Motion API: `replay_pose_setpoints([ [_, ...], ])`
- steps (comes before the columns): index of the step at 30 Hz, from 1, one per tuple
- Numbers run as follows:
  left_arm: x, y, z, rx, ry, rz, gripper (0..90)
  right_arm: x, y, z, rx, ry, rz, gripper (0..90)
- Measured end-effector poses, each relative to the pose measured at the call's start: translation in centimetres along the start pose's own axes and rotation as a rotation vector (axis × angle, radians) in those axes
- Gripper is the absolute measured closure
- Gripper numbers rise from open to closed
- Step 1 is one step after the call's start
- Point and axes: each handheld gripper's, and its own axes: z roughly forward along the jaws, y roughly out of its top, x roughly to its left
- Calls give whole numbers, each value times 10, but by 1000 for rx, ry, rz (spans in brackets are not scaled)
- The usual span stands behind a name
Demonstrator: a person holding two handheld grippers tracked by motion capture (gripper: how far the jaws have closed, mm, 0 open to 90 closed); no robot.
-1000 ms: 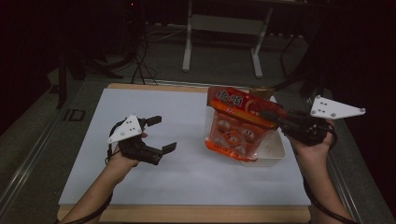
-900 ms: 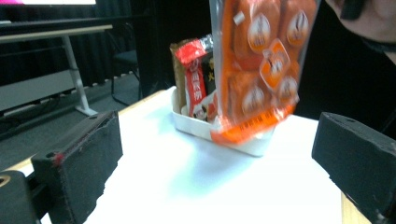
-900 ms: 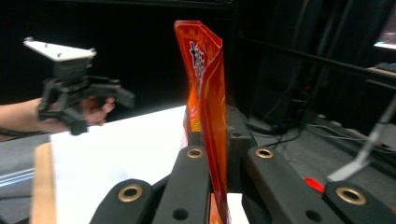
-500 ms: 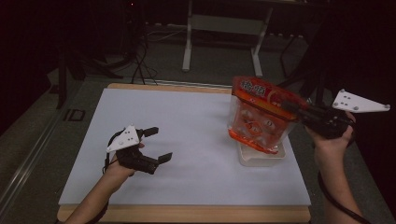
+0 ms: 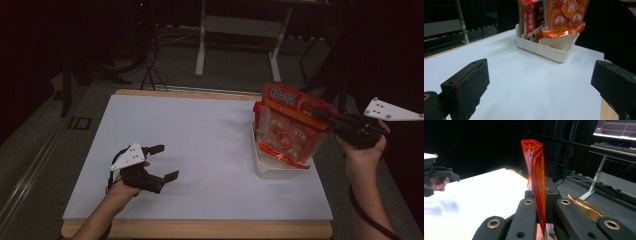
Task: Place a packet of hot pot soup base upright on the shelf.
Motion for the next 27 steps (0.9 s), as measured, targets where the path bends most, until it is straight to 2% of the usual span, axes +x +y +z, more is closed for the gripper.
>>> replay_pose_setpoints([
  [10,-9,-20,2,41,-23,-21,24,-11,-10,15,37,-4,7,900],
  [21,-10,-27,1,45,-22,-36,24,-11,-13,29,48,28,12,900],
  [27,-9,-29,0,43,-19,-46,24,-12,-26,34,42,36,47,900],
])
